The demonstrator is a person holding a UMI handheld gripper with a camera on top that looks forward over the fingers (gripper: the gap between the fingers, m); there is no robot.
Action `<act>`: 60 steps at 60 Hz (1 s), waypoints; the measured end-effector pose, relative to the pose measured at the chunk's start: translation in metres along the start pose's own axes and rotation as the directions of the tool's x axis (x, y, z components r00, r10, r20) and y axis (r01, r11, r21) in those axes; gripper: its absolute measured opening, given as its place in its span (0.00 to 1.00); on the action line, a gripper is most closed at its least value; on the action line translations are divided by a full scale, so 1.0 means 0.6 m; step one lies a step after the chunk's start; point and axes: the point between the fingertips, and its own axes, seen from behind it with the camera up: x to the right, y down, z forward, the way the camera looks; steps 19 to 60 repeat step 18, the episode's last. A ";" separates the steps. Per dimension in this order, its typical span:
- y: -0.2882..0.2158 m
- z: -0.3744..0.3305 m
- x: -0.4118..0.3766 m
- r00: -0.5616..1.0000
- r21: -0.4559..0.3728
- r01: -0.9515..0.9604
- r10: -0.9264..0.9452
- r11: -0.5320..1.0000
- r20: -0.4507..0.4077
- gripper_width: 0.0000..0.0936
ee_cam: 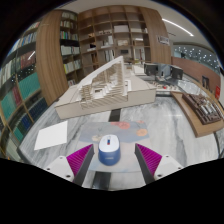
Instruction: Arrange mouse
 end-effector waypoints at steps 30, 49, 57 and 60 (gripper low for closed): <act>0.079 -0.178 0.221 0.985 0.087 -0.141 0.148 0.986 -0.084 0.89; 0.079 -0.178 0.221 0.985 0.087 -0.141 0.148 0.986 -0.084 0.89; 0.079 -0.178 0.221 0.985 0.087 -0.141 0.148 0.986 -0.084 0.89; 0.079 -0.178 0.221 0.985 0.087 -0.141 0.148 0.986 -0.084 0.89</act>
